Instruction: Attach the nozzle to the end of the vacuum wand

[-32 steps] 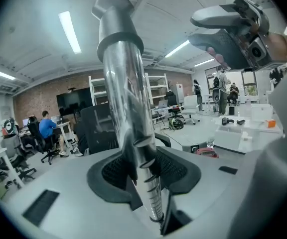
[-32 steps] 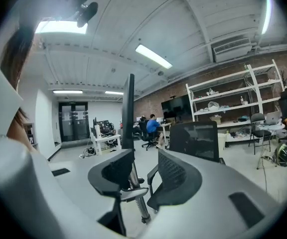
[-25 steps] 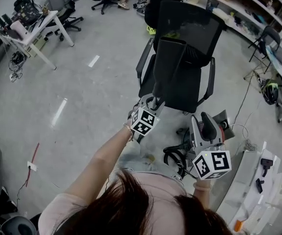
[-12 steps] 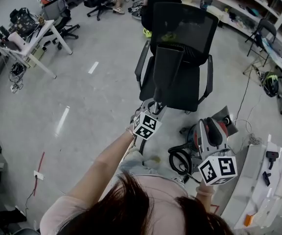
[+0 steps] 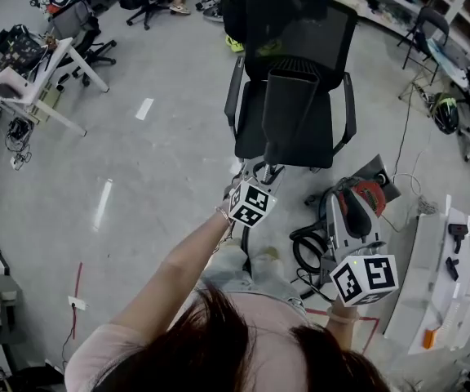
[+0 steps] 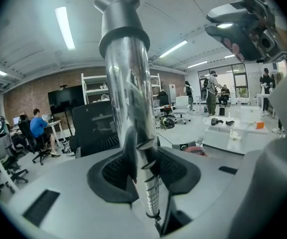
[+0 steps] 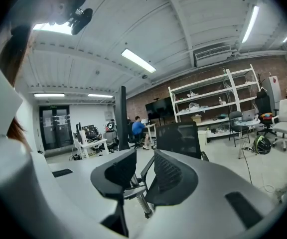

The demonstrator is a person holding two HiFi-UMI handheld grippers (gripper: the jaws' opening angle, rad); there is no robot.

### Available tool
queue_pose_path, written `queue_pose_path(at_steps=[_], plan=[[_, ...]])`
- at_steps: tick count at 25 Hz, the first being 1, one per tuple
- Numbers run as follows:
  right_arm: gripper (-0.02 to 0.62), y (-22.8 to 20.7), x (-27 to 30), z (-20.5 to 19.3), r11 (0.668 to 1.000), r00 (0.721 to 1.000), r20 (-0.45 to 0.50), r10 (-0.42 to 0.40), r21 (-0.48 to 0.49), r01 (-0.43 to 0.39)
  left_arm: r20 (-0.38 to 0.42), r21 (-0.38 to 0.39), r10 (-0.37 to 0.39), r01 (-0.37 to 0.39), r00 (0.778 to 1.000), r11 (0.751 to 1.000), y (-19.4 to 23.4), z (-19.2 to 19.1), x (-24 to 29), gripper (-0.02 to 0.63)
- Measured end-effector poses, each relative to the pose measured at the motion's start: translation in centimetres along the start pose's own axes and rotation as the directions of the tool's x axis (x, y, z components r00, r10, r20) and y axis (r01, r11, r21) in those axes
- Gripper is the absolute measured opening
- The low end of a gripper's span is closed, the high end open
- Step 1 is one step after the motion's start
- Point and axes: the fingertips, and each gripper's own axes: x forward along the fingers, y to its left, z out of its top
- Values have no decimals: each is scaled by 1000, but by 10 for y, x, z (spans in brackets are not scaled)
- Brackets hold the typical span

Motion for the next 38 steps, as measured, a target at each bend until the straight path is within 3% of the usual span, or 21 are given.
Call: queue_pose_path(at_steps=[22,38], plan=[[100,17,-7,-12,994,994,-42,-105,14,106,8,-1,-44,44,999,999,2,-2,-11,155],[77,14,-15,-14,995,994,-41,-100,20,101,5,4,-44,44,999,999,-8,-2,-11,155]])
